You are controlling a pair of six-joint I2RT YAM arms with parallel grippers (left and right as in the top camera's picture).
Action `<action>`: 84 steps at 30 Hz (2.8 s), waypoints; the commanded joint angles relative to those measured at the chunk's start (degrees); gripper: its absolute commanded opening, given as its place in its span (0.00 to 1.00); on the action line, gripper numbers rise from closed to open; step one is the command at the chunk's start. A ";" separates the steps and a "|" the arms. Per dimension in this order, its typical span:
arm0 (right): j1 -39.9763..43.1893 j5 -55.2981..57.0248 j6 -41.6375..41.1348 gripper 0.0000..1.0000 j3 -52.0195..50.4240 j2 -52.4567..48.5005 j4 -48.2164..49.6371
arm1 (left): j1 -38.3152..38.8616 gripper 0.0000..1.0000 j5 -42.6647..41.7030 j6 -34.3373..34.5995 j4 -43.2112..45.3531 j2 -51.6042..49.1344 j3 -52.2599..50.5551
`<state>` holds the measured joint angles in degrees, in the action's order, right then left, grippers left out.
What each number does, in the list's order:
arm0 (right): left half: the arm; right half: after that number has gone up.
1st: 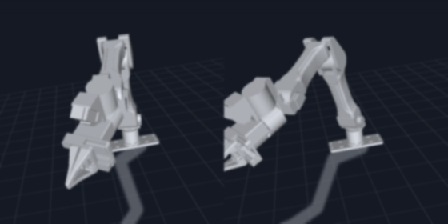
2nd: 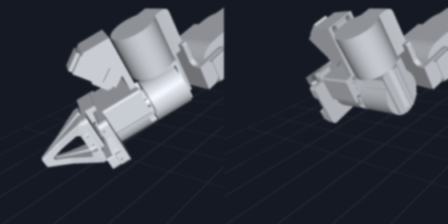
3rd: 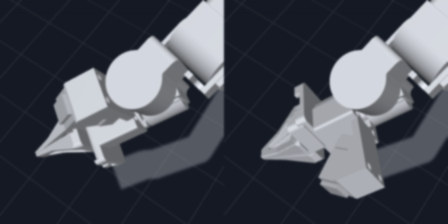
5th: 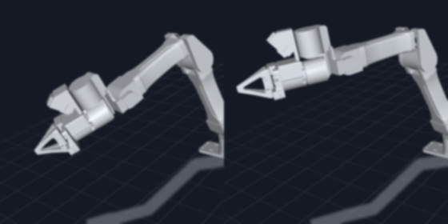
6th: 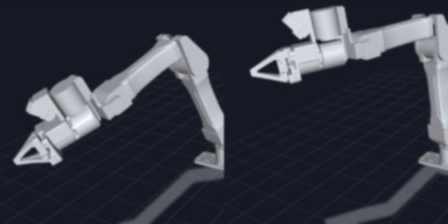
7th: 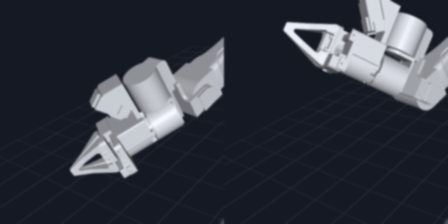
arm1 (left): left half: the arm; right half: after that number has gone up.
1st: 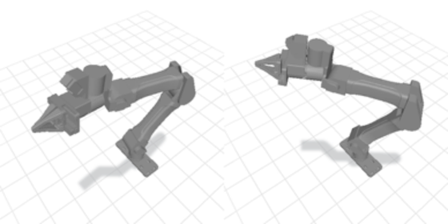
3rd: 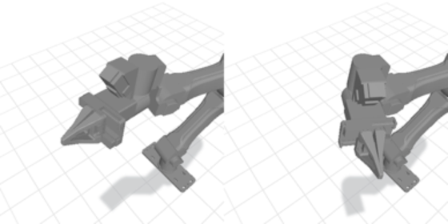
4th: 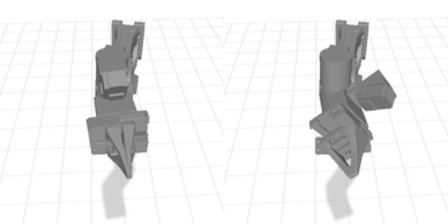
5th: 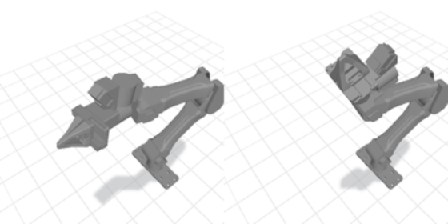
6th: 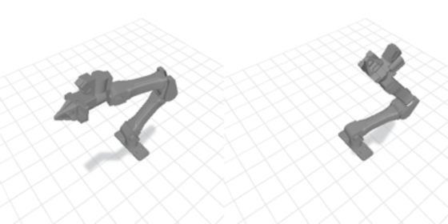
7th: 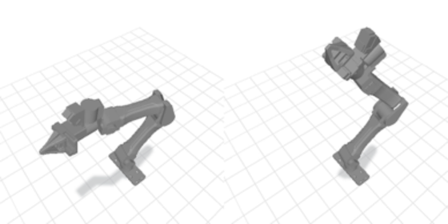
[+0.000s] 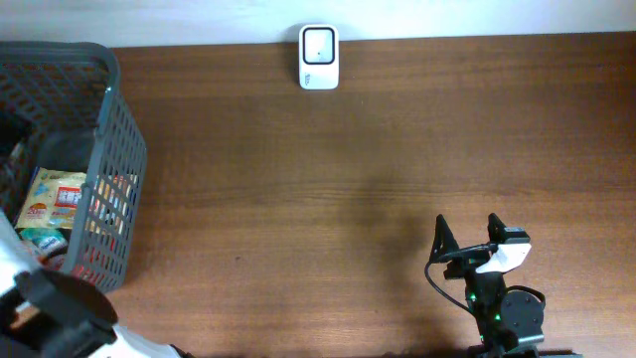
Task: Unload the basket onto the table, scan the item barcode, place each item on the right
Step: 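Reach the left gripper into the basket and grasp the yellow wipe pack, then carry the yellow pack with the left gripper and drop it near the scanner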
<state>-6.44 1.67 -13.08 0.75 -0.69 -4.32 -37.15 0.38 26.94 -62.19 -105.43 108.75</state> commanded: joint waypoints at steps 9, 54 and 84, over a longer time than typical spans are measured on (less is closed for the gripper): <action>-0.31 0.31 0.15 0.98 -0.44 0.33 -0.22 | 4.50 0.94 15.21 14.91 -12.48 -10.95 -0.85; -0.31 0.31 0.15 0.98 -0.44 0.33 -0.24 | 33.42 0.00 0.20 9.44 20.33 30.60 -10.84; -0.31 0.31 0.15 0.98 -0.44 0.33 -0.24 | 42.56 0.99 2.89 -5.53 -25.38 -2.45 39.65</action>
<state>-6.44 1.69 -13.13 0.73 -0.69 -4.32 15.90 1.37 20.69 -84.82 -114.43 146.12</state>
